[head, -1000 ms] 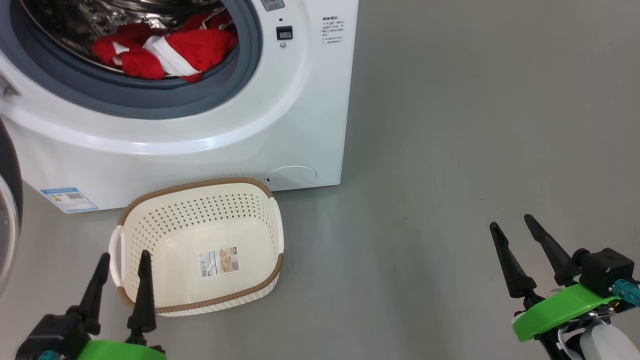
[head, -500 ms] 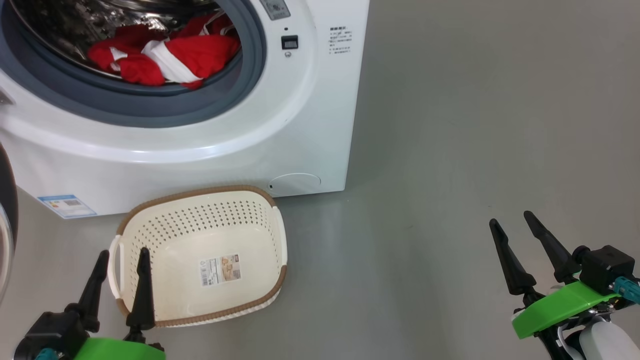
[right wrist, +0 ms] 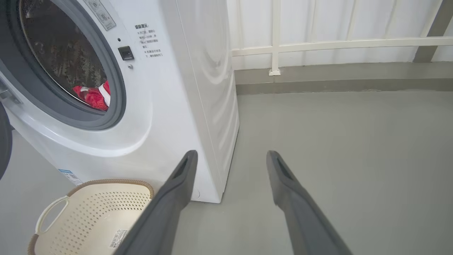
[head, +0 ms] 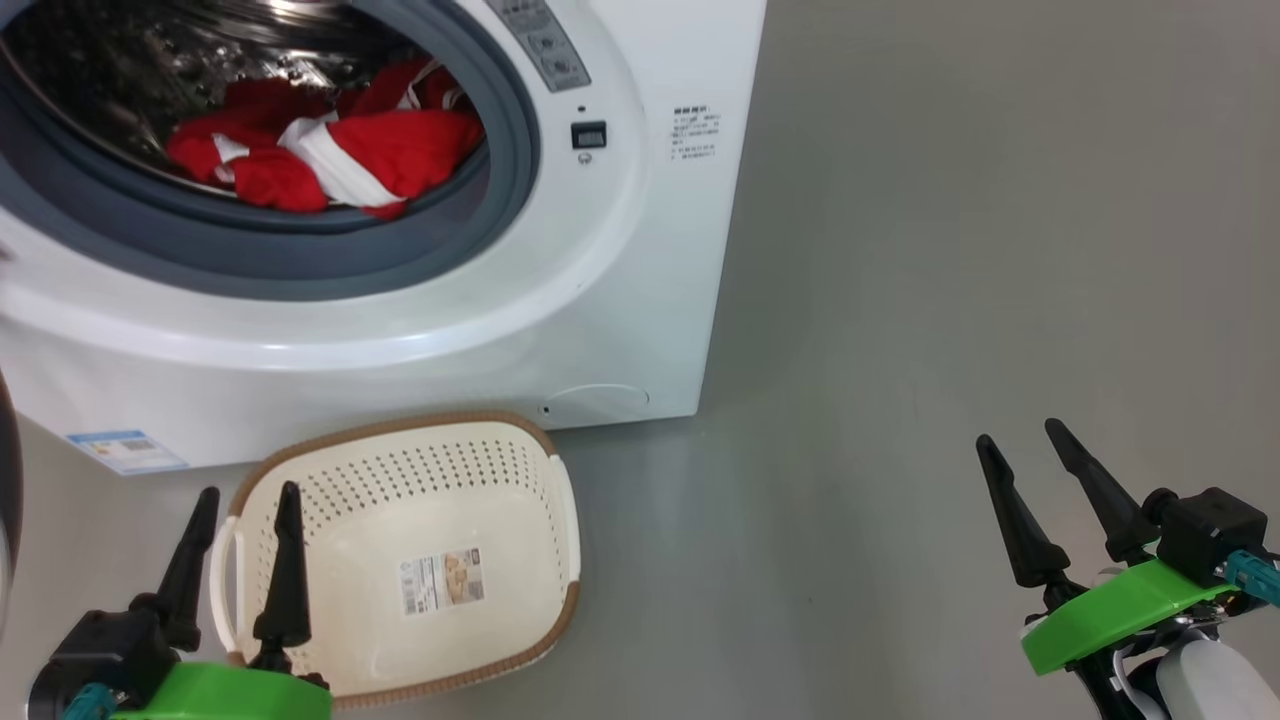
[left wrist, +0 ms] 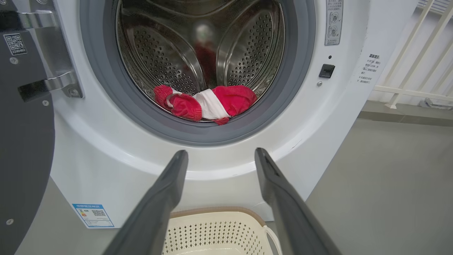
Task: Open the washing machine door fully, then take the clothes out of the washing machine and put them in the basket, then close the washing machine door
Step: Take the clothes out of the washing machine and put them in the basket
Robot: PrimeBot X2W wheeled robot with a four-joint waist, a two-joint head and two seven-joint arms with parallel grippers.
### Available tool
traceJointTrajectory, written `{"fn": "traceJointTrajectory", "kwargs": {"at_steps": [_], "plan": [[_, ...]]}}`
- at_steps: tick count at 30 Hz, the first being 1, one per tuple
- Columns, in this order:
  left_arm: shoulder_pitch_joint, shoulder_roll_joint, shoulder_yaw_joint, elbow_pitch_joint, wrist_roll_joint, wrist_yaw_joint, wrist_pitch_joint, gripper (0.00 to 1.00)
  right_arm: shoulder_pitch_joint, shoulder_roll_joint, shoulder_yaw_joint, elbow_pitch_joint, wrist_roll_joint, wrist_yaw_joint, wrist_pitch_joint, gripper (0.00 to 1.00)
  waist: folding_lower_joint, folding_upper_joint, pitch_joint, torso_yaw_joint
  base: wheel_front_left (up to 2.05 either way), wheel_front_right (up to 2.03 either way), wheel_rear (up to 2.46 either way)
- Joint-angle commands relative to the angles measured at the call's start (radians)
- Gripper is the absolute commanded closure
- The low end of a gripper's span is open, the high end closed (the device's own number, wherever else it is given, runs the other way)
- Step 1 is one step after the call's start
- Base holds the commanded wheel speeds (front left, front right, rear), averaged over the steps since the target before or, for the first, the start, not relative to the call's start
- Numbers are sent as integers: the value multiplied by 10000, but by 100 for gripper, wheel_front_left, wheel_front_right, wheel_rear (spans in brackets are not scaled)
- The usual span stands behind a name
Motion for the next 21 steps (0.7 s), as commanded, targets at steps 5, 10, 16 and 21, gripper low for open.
{"fn": "traceJointTrajectory", "kwargs": {"at_steps": [5,10,16,21], "plan": [[-301,205,340,-127,-7,-31,-63,0,-199,-85,236,-194,-126,16,-120,0,0,0,-35,-5,95,-95,0],[-309,139,382,79,131,-31,-63,0,-164,-94,262,-179,-113,16,-120,0,0,0,-86,11,36,-36,0],[-316,107,336,180,108,-31,-63,0,-141,-93,273,-176,-98,16,-120,0,0,0,-130,39,0,0,0],[-321,64,278,317,110,-31,-63,0,-118,-73,292,-190,-102,16,-120,0,0,0,-139,47,0,0,0]]}}
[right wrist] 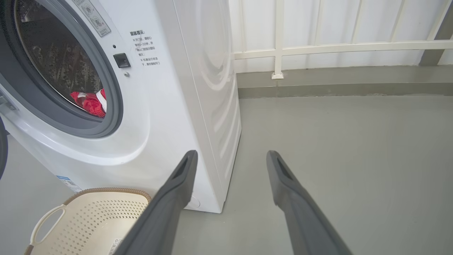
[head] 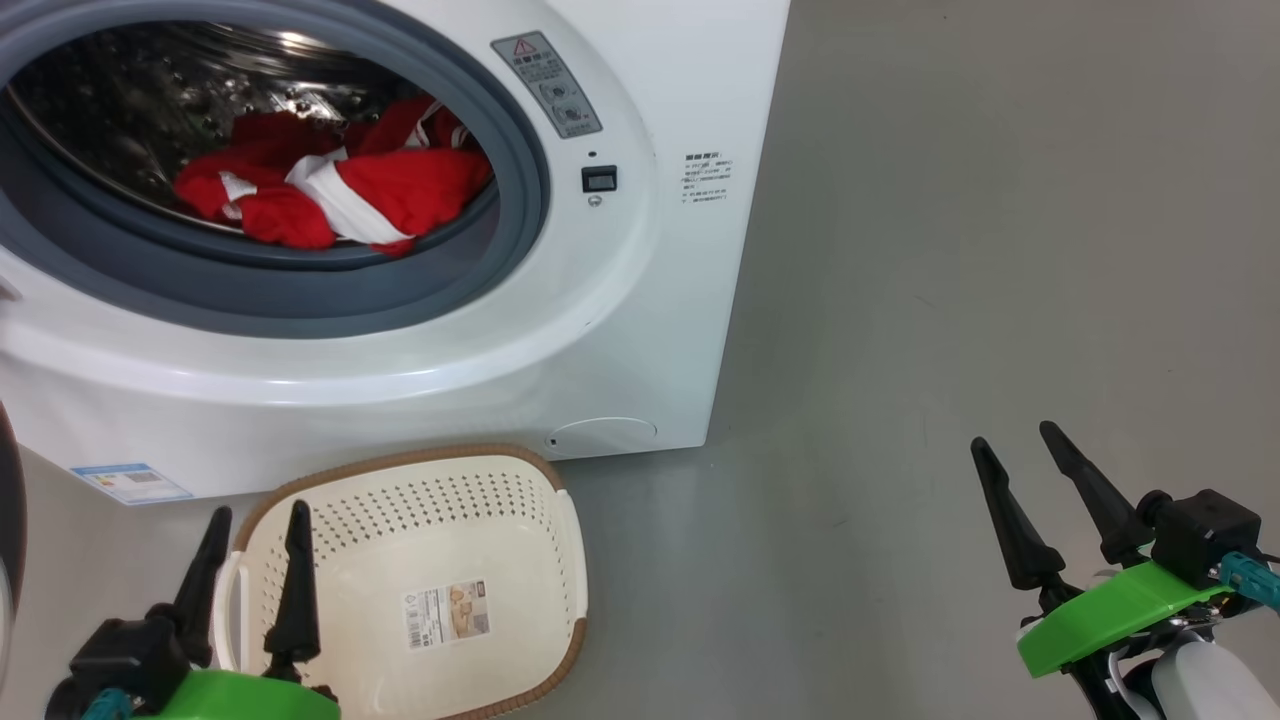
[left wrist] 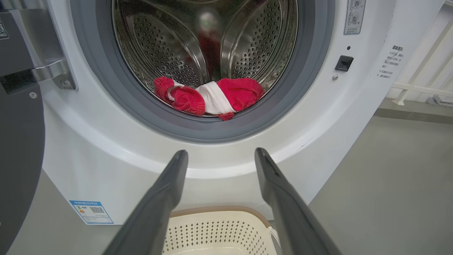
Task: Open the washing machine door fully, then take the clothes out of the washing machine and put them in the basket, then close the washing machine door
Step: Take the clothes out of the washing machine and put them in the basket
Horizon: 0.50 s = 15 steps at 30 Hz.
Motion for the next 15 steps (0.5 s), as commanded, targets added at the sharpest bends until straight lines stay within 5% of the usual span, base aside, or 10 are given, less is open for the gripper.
{"fn": "traceJointTrajectory", "kwargs": {"at_steps": [1,15], "plan": [[-341,145,311,-46,74,-31,-63,0,-110,-81,228,-217,-106,16,-120,0,0,-1,3,-2,0,0,0],[-2640,303,-121,1984,229,-31,-63,0,-445,74,342,-310,-112,16,-120,0,0,-1,743,-289,0,0,0]]}}
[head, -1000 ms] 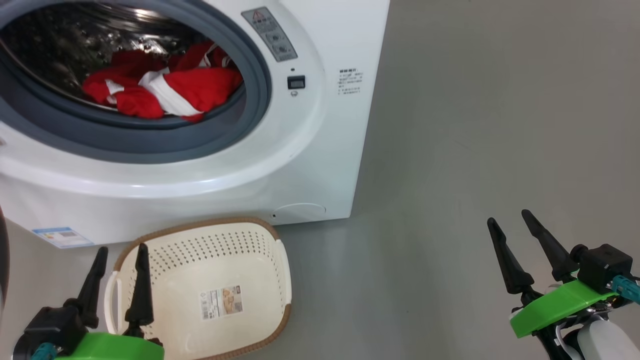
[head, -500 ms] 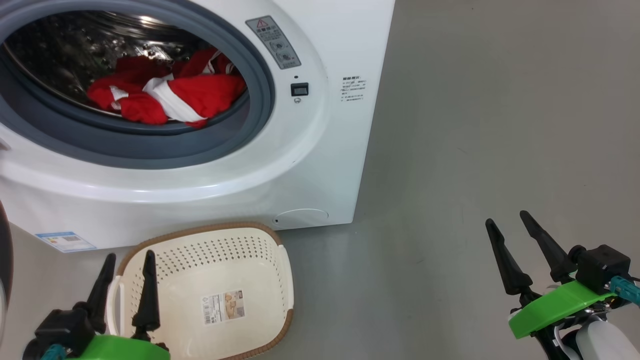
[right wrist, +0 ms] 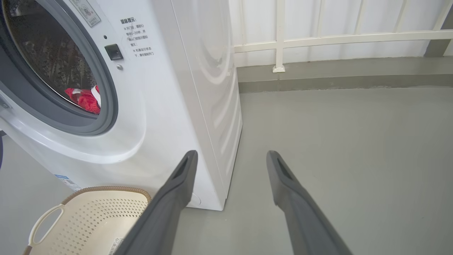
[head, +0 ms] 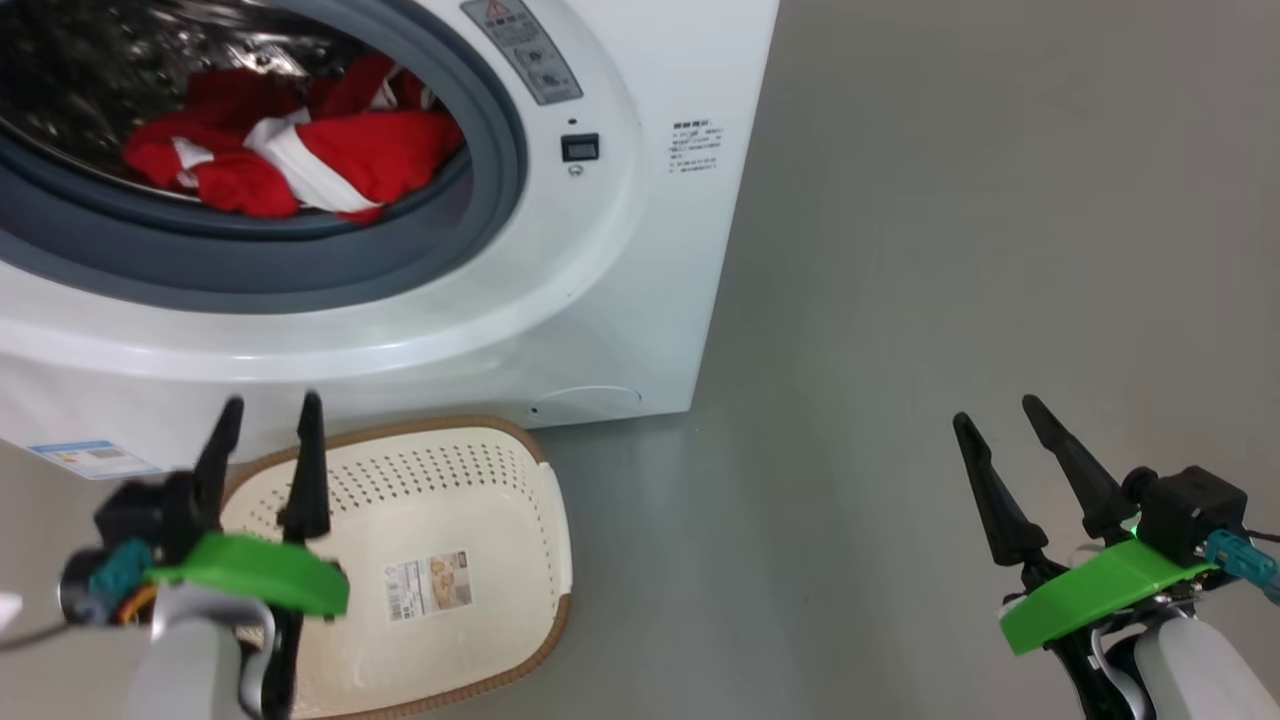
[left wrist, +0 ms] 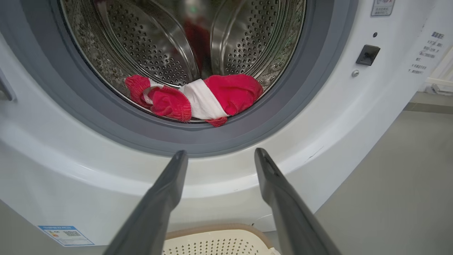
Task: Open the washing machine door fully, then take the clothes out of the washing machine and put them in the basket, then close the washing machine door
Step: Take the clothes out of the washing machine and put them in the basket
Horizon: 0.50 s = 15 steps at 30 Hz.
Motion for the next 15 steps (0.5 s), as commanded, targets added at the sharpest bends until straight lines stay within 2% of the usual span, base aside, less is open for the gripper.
{"fn": "traceJointTrajectory", "kwargs": {"at_steps": [1,8,15], "plan": [[-435,328,262,-40,103,-31,-65,0,-141,-55,190,-253,-111,16,-120,0,0,-1,186,-132,0,0,0],[-2990,643,92,2399,180,12,71,0,-477,111,234,-287,-79,16,-120,0,0,-1,781,-481,0,0,0],[-5202,792,98,4079,53,17,516,0,-787,203,237,-371,-74,16,-120,0,0,-1,1425,-727,0,0,0]]}}
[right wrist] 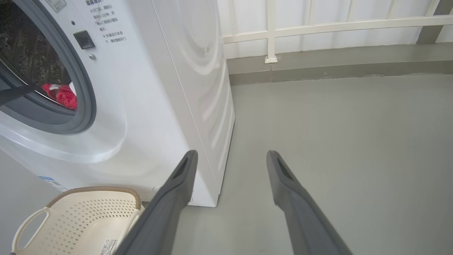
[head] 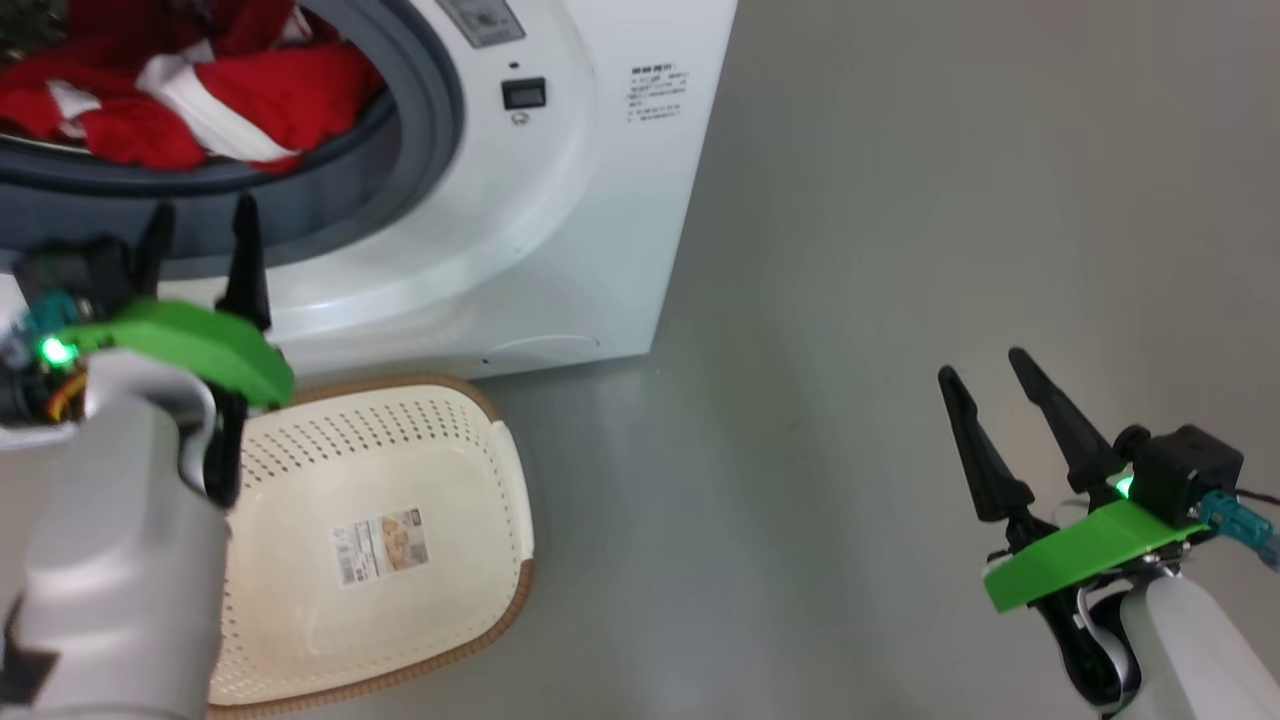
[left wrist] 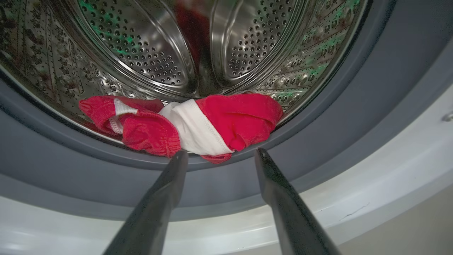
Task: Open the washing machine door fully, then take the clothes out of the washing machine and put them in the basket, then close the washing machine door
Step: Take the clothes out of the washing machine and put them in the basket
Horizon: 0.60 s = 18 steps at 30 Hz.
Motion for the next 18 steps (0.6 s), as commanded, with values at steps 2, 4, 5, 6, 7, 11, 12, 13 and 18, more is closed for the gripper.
{"fn": "traceJointTrajectory", "kwargs": {"at_steps": [2,4,5,6,7,11,12,13,18], "plan": [[-669,486,207,232,10,51,126,0,-184,-34,191,-292,-79,16,-120,0,0,-1,418,-219,0,0,0],[-1181,534,175,642,26,81,174,0,-292,-9,227,-307,-78,16,-120,0,0,-1,567,-297,0,0,0],[-1420,564,160,857,30,94,221,0,-353,1,248,-316,-75,16,-120,0,0,-1,650,-336,0,0,0],[-1643,593,147,1079,32,106,274,0,-416,14,270,-322,-71,16,-120,0,0,-1,718,-375,0,0,0],[-1849,615,133,1284,32,116,309,0,-474,28,296,-330,-69,16,-120,0,0,-1,779,-416,0,0,0],[-2622,738,76,2027,43,174,473,0,-708,64,404,-360,-64,16,-120,0,0,-1,1083,-577,0,0,0],[-2804,764,69,2192,39,192,512,0,-766,68,430,-361,-64,16,-120,0,0,-1,1164,-613,0,0,0],[-2987,804,32,2345,66,212,551,0,-827,75,455,-367,-62,16,-120,0,0,-1,1251,-649,0,0,0],[-3754,1068,-67,2967,153,381,527,0,-1114,149,600,-399,-52,16,-120,0,0,-1,1593,-870,0,0,0]]}}
